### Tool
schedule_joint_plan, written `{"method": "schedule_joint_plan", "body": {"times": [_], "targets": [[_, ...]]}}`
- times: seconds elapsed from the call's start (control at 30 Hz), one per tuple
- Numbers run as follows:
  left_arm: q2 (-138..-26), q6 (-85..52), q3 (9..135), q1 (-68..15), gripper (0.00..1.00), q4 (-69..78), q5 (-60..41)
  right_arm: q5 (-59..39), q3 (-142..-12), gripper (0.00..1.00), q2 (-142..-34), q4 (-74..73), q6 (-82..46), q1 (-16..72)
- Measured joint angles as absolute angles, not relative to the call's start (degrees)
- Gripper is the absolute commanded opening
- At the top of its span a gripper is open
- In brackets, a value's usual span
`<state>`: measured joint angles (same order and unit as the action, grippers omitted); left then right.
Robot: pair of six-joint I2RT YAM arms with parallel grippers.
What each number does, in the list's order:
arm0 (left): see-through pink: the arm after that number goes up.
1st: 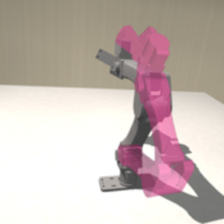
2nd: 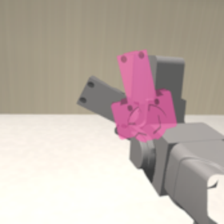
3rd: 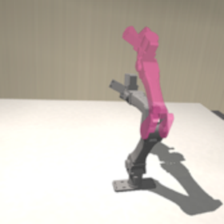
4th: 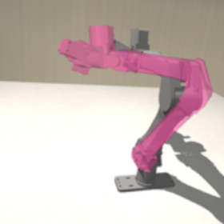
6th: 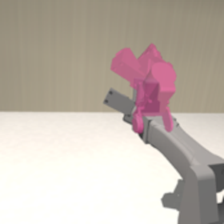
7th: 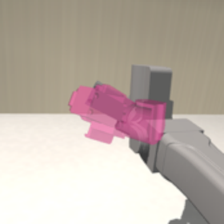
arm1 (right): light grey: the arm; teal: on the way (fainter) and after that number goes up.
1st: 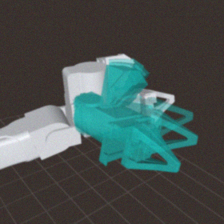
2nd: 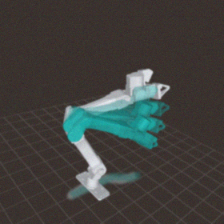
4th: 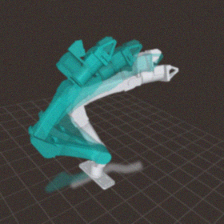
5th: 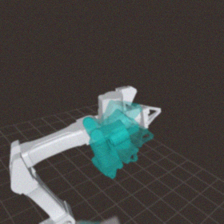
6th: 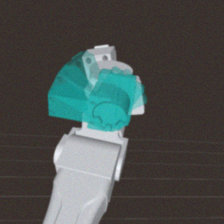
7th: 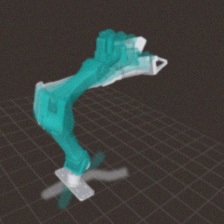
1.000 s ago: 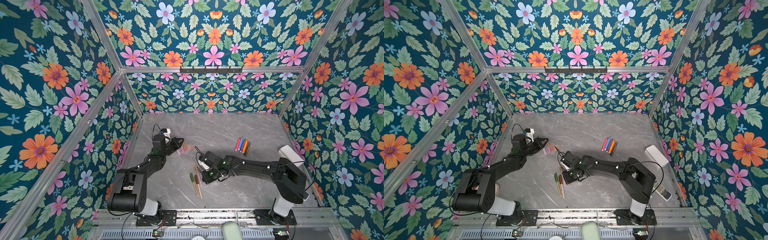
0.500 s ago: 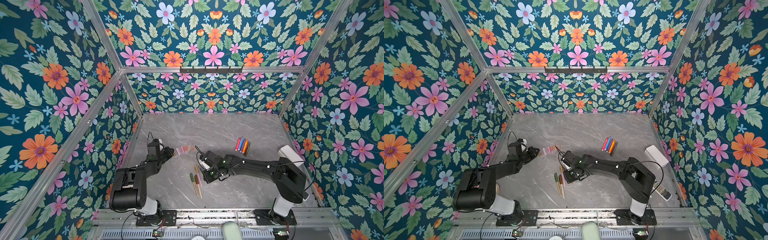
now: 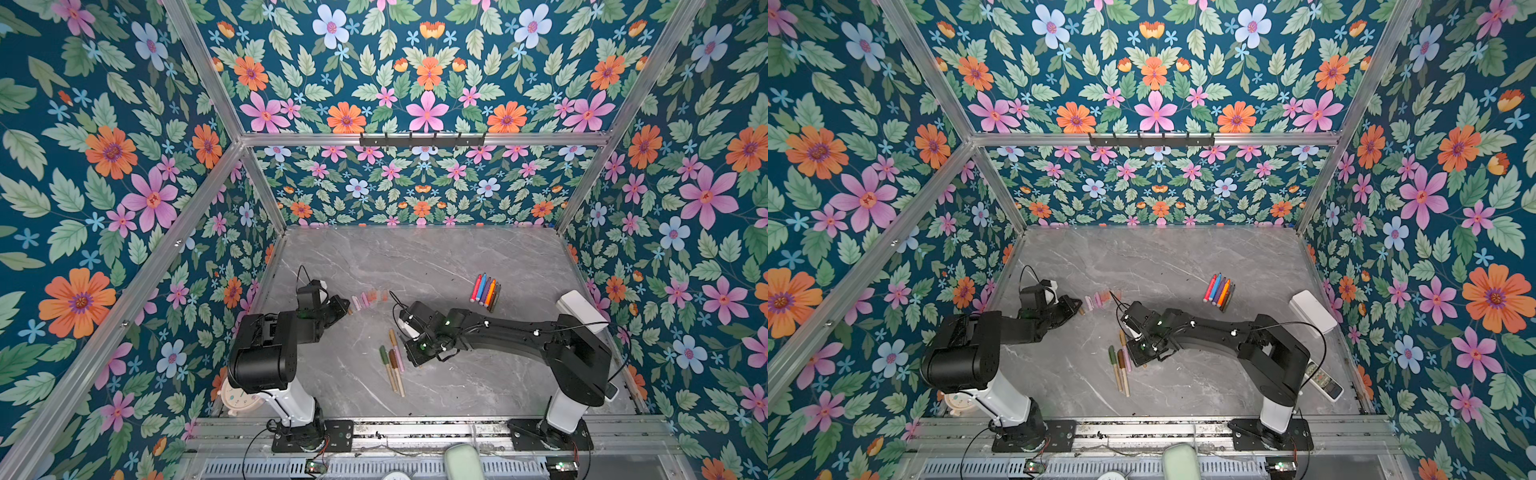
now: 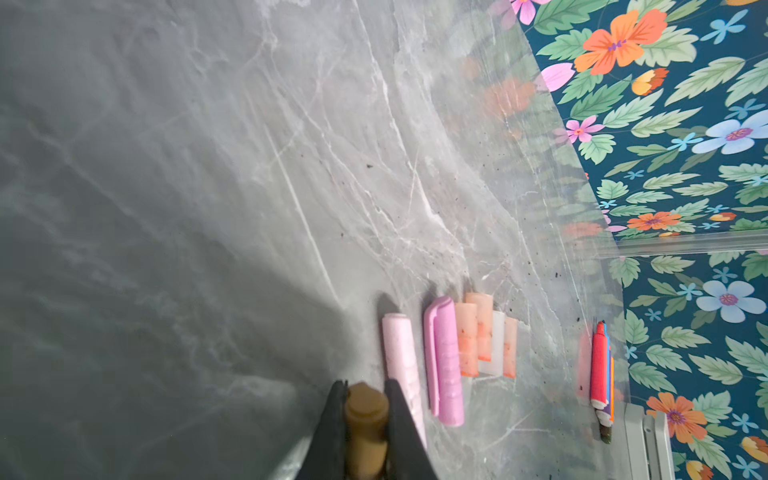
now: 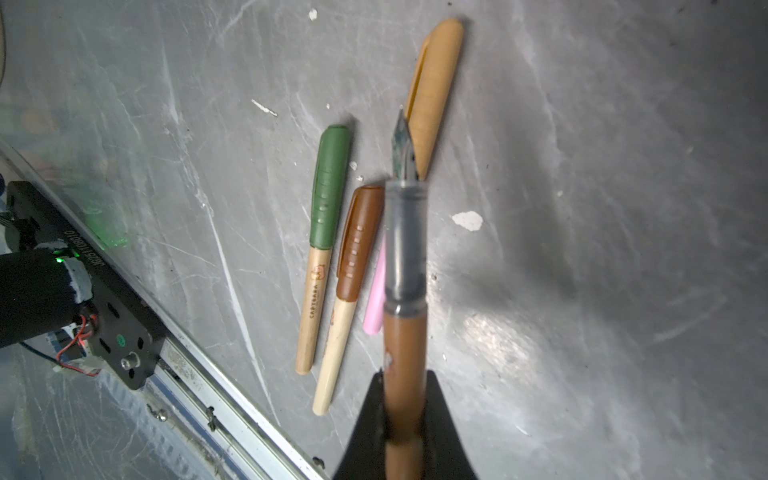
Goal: Open the pen caps
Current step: 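Lower the left gripper and release the tan cap beside the other caps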
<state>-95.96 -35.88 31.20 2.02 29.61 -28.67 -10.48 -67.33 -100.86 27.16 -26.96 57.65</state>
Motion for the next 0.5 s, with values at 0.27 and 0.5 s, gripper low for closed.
{"method": "schedule_joint_plan", "body": {"times": [0.27,0.5], "targets": [[-96.7,-35.9,31.7,2.0,0.28,29.7,-29.5,-10.4,-67.5,0.0,-100.9,27.2,-26.8,57.6],[-97.8,-37.2,32.0,2.0,0.28,31.2,-30.7,-10.3,-67.5,0.0,-100.9,27.2,-26.8,57.7]]}}
